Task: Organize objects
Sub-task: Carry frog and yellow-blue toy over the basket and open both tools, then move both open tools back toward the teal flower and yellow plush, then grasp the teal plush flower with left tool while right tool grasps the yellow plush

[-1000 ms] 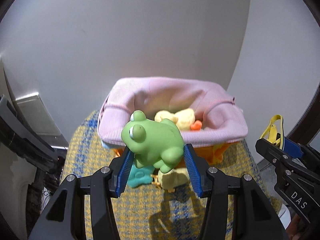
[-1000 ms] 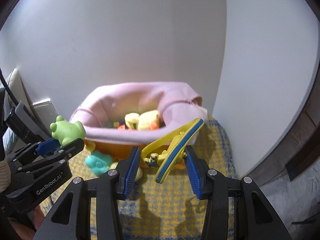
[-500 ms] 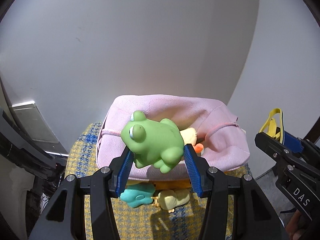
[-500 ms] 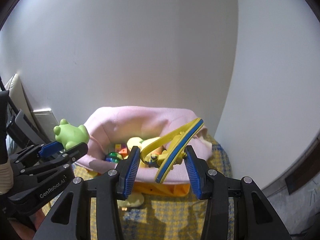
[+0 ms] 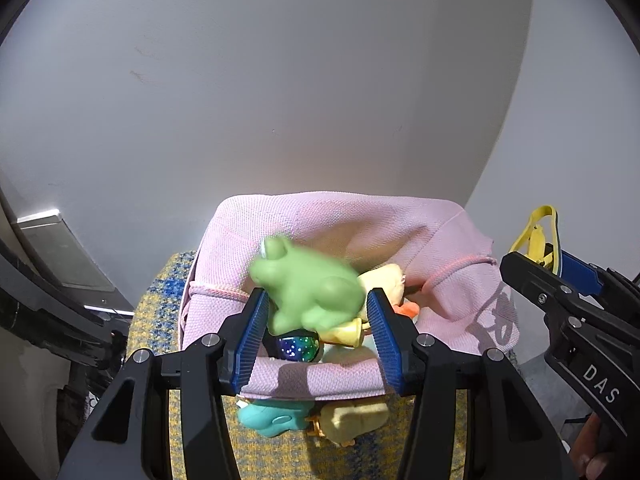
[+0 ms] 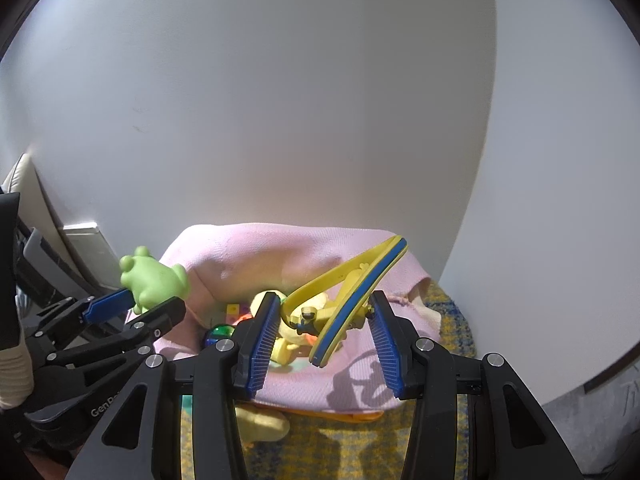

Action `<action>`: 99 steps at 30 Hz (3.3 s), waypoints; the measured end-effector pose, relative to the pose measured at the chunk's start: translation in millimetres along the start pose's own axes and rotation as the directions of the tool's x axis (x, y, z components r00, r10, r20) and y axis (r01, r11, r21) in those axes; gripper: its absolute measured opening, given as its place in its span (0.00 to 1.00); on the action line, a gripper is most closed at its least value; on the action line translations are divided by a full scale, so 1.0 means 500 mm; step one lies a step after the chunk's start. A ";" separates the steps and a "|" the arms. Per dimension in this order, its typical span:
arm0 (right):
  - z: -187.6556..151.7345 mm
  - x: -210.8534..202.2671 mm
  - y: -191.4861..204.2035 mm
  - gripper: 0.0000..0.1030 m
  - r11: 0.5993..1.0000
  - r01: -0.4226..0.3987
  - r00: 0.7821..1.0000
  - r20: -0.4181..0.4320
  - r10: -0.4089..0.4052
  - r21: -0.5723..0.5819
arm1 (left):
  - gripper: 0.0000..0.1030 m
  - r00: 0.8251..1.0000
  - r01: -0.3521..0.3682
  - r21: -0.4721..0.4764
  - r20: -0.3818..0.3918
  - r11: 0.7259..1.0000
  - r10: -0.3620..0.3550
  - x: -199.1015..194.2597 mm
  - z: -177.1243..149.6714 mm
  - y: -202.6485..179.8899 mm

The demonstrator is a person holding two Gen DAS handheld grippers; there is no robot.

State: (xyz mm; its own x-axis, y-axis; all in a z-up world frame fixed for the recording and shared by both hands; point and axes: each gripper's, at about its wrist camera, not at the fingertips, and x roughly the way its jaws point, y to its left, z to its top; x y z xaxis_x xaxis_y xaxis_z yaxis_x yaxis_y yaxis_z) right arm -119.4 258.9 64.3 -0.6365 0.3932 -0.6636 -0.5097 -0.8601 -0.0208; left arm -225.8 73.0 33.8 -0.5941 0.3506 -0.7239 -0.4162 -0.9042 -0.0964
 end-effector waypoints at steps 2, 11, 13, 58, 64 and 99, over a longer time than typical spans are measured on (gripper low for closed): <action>0.001 0.010 -0.001 0.44 1.000 -0.008 1.000 -0.006 0.008 -0.001 | 0.49 1.000 0.001 0.003 -0.004 1.000 -0.001 0.006 0.001 -0.001; 0.005 0.011 -0.023 0.71 1.000 0.008 1.000 0.020 -0.008 0.013 | 0.72 1.000 -0.022 -0.031 -0.004 0.999 0.022 0.010 0.000 0.018; 0.005 0.008 -0.026 0.71 1.000 0.007 1.000 0.022 -0.008 0.015 | 0.78 1.000 -0.027 -0.047 -0.003 0.999 0.026 0.007 -0.002 0.025; -0.107 -0.047 0.053 0.95 1.000 -0.001 1.000 0.023 0.002 0.000 | 1.00 0.987 -0.150 -0.092 0.045 0.984 0.155 -0.118 -0.116 0.140; -0.136 -0.035 0.066 0.97 1.000 0.004 1.000 0.012 -0.004 -0.004 | 1.00 0.987 -0.155 -0.109 0.024 0.982 0.158 -0.103 -0.151 0.161; -0.288 0.157 0.123 0.97 0.998 -0.058 0.990 -0.129 0.055 -0.023 | 1.00 0.982 -0.183 -0.132 -0.062 0.974 0.176 0.051 -0.314 0.223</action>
State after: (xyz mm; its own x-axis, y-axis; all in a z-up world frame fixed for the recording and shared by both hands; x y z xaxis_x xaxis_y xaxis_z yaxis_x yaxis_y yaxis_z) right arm -117.2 190.2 -96.9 -0.5833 0.3004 -0.7547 -0.4584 -0.8887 0.0005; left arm -179.4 -57.3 -102.6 -0.6142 0.1700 -0.7707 -0.2061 -0.9772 -0.0513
